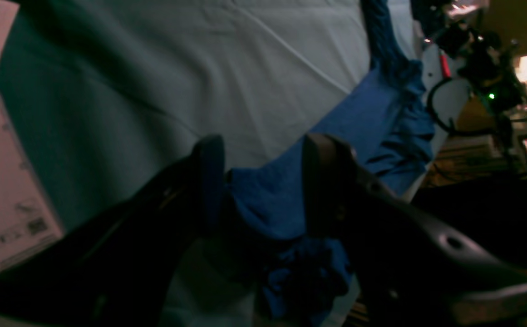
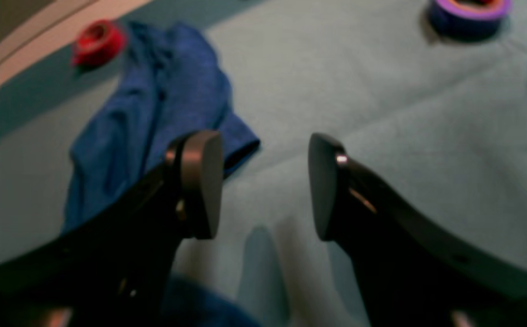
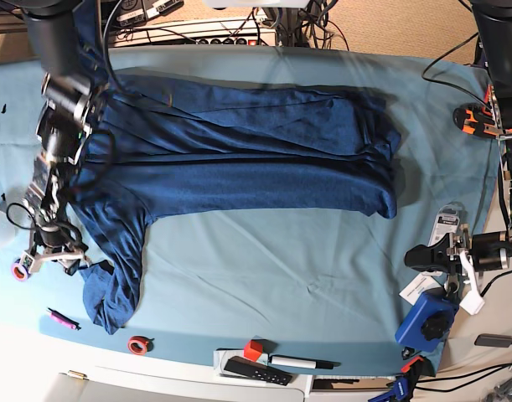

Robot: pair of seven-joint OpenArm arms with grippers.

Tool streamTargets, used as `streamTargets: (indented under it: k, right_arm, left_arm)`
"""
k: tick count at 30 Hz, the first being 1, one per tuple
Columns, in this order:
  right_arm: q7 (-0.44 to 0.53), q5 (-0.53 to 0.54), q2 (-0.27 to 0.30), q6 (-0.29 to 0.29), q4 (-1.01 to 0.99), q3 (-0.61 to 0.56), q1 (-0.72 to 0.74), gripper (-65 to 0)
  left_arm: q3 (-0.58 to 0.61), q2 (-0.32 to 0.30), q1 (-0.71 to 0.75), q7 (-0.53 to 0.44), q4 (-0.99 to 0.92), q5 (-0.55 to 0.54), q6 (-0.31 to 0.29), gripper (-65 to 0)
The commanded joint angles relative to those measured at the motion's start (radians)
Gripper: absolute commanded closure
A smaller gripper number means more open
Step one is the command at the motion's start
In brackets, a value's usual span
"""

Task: Layout the t-shirt on the table in an organized manner, then fold the t-shirt properly
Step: 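Move the right gripper to the hanging sleeve and grasp it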

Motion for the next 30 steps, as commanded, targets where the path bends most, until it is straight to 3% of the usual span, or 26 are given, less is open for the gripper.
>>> streamTargets:
  k: [1, 8, 12, 15, 20, 23, 30]
  right_arm:
    - [0.050, -0.007, 0.018, -0.006, -0.017, 0.003, 0.052, -30.2]
    - [0.096, -0.039, 0.014, -0.023, -0.095, 0.003, 0.125, -30.1]
    - [0.089, -0.039, -0.002, -0.121, -0.095, 0.003, 0.121, -30.1]
    - [0.097, -0.040, -0.016, -0.158, -0.111, 0.003, 0.118, -30.1]
    - [0.105, -0.039, -0.018, -0.154, -0.158, 0.003, 0.126, -30.1]
    - [0.133, -0.039, -0.021, -0.113, -0.213, 0.001, 0.130, -30.1]
    - [0.209, -0.039, -0.064, -0.093, -0.239, 0.001, 0.130, -30.1]
  left_arm:
    - [-0.005, -0.017, -0.033, -0.014, 0.013, -0.027, -0.001, -29.4]
    - [-0.005, -0.017, -0.033, -0.014, 0.013, -0.027, -0.001, -29.4]
    - [-0.005, -0.021, -0.033, -0.015, 0.013, -0.027, -0.001, -29.4]
    - [-0.005, -0.019, -0.033, -0.014, 0.013, -0.027, -0.001, -29.4]
    - [-0.005, -0.020, -0.033, -0.014, 0.013, -0.027, -0.001, -29.4]
    - [-0.005, -0.020, -0.033, -0.014, 0.013, -0.027, -0.001, -29.4]
    - [-0.005, -0.019, -0.033, -0.014, 0.013, -0.027, -0.001, -29.4]
